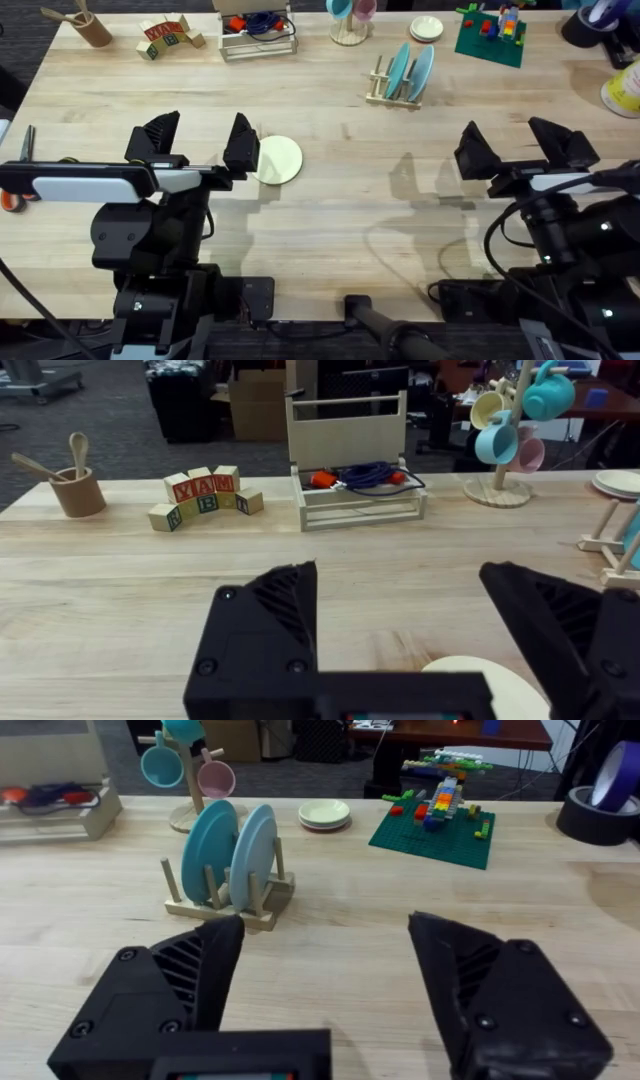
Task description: Pick up the plates from the table one by one and place each into a slot on the dish rack.
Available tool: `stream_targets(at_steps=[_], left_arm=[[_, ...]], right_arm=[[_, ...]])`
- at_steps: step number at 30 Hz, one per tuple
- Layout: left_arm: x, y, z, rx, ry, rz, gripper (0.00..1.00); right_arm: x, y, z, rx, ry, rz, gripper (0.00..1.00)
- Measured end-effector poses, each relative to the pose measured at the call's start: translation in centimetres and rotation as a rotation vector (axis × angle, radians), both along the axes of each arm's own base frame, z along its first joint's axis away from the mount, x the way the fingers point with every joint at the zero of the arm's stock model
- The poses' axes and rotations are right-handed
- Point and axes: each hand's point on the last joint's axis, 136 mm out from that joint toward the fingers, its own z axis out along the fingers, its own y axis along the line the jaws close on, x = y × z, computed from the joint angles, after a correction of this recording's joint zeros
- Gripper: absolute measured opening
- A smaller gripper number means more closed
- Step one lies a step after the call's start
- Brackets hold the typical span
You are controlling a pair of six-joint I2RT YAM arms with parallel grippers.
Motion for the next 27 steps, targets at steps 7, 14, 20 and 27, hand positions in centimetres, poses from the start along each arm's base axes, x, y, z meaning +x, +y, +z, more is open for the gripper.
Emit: stream_targets(at_steps=[7,14,20,27], left_arm=[[0.0,0.0,0.0,0.0,-0.001,0.0,0.993],[0.0,0.0,0.0,0.0,0.0,-0.001,0.994],[0.0,0.0,-0.9,0.0,0.038,-0.001,0.993],[0.0,0.0,-0.6,0.0,0.026,0.0,0.994]], right_arm=[[0.0,0.0,-0.1,0.0,0.005,0.0,0.993],[0.0,0.0,-0.1,0.0,0.005,0.0,0.993],[0.0,0.0,-0.1,0.0,0.004,0.0,0.993],[0.0,0.0,0.1,0.0,-0.002,0.0,0.994]])
